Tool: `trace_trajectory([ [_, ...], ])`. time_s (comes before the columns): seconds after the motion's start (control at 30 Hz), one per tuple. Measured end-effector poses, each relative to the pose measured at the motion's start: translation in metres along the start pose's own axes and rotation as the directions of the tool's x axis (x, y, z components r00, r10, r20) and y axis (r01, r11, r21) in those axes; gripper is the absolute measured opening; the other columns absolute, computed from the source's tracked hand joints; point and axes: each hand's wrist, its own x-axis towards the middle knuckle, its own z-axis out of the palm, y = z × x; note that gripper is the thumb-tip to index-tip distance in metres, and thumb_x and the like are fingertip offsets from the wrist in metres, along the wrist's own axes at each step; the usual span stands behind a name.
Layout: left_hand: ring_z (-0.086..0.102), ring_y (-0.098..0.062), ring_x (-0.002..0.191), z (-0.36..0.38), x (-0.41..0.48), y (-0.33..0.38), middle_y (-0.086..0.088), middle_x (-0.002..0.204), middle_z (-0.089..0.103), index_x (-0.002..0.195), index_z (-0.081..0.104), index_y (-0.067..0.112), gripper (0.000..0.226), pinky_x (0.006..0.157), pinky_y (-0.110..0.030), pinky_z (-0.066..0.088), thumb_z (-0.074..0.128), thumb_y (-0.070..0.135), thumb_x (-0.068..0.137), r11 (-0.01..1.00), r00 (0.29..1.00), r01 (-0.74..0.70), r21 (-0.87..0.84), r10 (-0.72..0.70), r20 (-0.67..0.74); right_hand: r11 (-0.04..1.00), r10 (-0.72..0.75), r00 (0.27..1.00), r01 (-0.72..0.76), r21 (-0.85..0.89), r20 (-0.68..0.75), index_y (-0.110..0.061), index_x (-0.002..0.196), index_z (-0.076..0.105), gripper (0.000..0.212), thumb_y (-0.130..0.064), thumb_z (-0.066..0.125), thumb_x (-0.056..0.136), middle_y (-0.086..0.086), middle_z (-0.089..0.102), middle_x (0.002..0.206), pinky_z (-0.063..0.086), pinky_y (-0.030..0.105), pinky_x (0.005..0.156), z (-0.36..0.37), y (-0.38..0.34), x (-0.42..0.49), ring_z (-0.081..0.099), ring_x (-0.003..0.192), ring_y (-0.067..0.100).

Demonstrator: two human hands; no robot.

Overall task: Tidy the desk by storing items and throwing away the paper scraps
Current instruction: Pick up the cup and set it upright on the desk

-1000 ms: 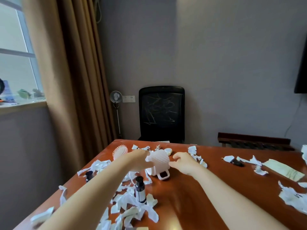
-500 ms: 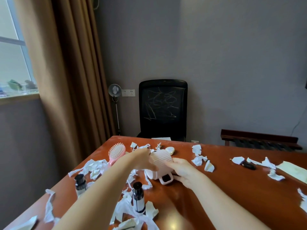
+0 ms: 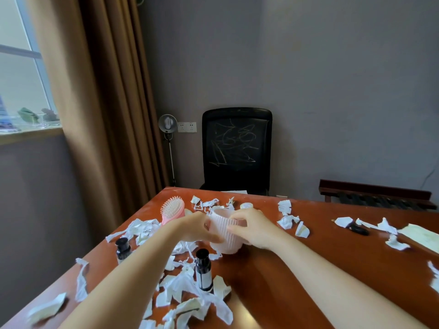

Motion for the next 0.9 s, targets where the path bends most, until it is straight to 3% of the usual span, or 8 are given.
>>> trace_trajectory([
  [0.1,0.063,-0.017,0.093,0.002,-0.004,-0.004,-0.003,0.113,0.067,0.123,0.058,0.012,0.053,0.08,-0.022,0.051,0.063,0.046,0.083,0.999,1.0,-0.002,0.037,0.001,0.03,0.977,-0.099,0.993,0.108,-0.186,0.06,-0.015,0.112,0.067,0.025,-0.026,0.055,0.093,-0.001,0.054,0.135,0.038,0.034,0.104,0.006,0.006,-0.002,0.043,0.128,0.017],
  [0.23,0.065,-0.018,0.1,0.004,-0.006,-0.008,-0.003,0.116,0.067,0.127,0.057,0.012,0.057,0.086,-0.024,0.053,0.064,0.047,0.082,1.0,1.0,0.001,0.021,-0.002,0.029,0.977,-0.121,0.991,0.128,-0.17,0.05,-0.021,0.107,0.068,0.021,-0.028,0.057,0.092,-0.007,0.042,0.146,0.027,0.041,0.114,0.011,0.015,0.0,0.028,0.14,0.015],
  [0.3,0.059,-0.02,0.112,0.003,-0.007,-0.007,-0.003,0.128,0.06,0.135,0.047,0.013,0.067,0.094,-0.029,0.05,0.067,0.046,0.08,1.0,1.0,0.013,-0.013,-0.013,0.004,0.988,-0.128,0.992,0.128,-0.083,-0.001,-0.025,0.105,0.066,0.018,-0.029,0.062,0.089,-0.01,0.036,0.15,0.027,0.039,0.114,0.013,0.02,0.002,0.025,0.142,0.013],
  [0.43,0.041,-0.023,0.132,-0.002,-0.011,0.004,-0.003,0.149,0.037,0.148,0.019,0.022,0.09,0.104,-0.035,0.04,0.072,0.04,0.078,0.997,0.995,-0.061,-0.057,0.056,-0.086,0.946,-0.012,0.991,0.054,0.318,-0.132,-0.039,0.13,0.045,0.048,-0.031,0.064,0.087,-0.012,0.035,0.148,0.042,0.038,0.107,0.018,0.027,-0.001,0.036,0.136,0.013],
  [0.57,0.042,-0.02,0.13,-0.006,-0.003,0.013,0.0,0.146,0.041,0.146,0.025,0.025,0.084,0.104,-0.035,0.041,0.074,0.035,0.078,0.991,0.987,-0.135,-0.01,0.133,-0.087,0.873,0.18,0.968,-0.074,0.481,-0.177,-0.023,0.124,0.052,0.029,-0.025,0.051,0.096,-0.014,0.054,0.119,0.05,0.007,0.067,0.021,0.034,-0.003,0.054,0.108,0.004],
  [0.63,0.046,-0.019,0.126,-0.006,0.001,0.016,0.001,0.142,0.046,0.143,0.031,0.026,0.08,0.102,-0.035,0.045,0.075,0.034,0.077,0.99,0.987,-0.14,0.016,0.141,-0.076,0.778,0.294,0.948,-0.163,0.606,-0.122,-0.018,0.107,0.061,0.017,-0.026,0.05,0.096,-0.006,0.064,0.109,0.054,0.015,0.077,0.025,0.037,-0.001,0.063,0.09,0.007],
  [0.73,0.048,-0.019,0.123,-0.004,0.006,0.019,0.0,0.14,0.047,0.142,0.032,0.024,0.08,0.097,-0.033,0.048,0.076,0.035,0.075,0.99,0.986,-0.137,0.035,0.139,-0.089,0.671,0.409,0.91,-0.25,0.698,-0.068,-0.012,0.093,0.067,0.023,-0.027,0.05,0.096,0.009,0.068,0.1,0.055,0.031,0.089,0.031,0.042,0.004,0.065,0.089,0.016],
  [0.9,0.05,-0.016,0.109,0.006,0.006,0.027,-0.002,0.134,0.049,0.14,0.034,0.021,0.088,0.076,-0.022,0.046,0.078,0.047,0.068,0.996,0.975,-0.072,0.059,0.083,-0.206,0.699,0.452,0.887,-0.284,0.656,-0.098,-0.009,0.094,0.065,0.029,-0.031,0.046,0.097,0.009,0.066,0.096,0.055,0.029,0.084,0.027,0.039,0.012,0.064,0.09,0.018],
])
